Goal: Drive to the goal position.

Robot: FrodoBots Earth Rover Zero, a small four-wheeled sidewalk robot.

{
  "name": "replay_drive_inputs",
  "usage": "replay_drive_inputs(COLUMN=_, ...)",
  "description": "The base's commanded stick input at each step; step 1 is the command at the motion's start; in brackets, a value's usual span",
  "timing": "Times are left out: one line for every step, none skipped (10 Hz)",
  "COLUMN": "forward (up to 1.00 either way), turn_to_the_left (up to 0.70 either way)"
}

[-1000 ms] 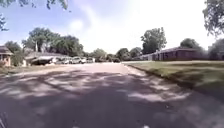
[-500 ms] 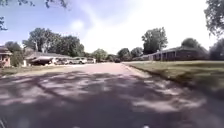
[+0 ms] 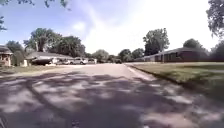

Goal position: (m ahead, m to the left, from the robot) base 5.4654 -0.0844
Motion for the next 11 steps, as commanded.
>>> replay_drive_inputs(forward=0.70, turn_to_the_left=0.03)
replay_drive_inputs(forward=0.70, turn_to_the_left=0.03)
replay_drive_inputs(forward=0.70, turn_to_the_left=0.03)
replay_drive_inputs(forward=0.70, turn_to_the_left=0.03)
replay_drive_inputs(forward=0.70, turn_to_the_left=0.03)
replay_drive_inputs(forward=0.70, turn_to_the_left=0.03)
replay_drive_inputs(forward=0.70, turn_to_the_left=0.03)
replay_drive_inputs(forward=0.70, turn_to_the_left=0.03)
replay_drive_inputs(forward=0.70, turn_to_the_left=0.03)
replay_drive_inputs(forward=0.70, turn_to_the_left=0.03)
replay_drive_inputs(forward=0.70, turn_to_the_left=0.03)
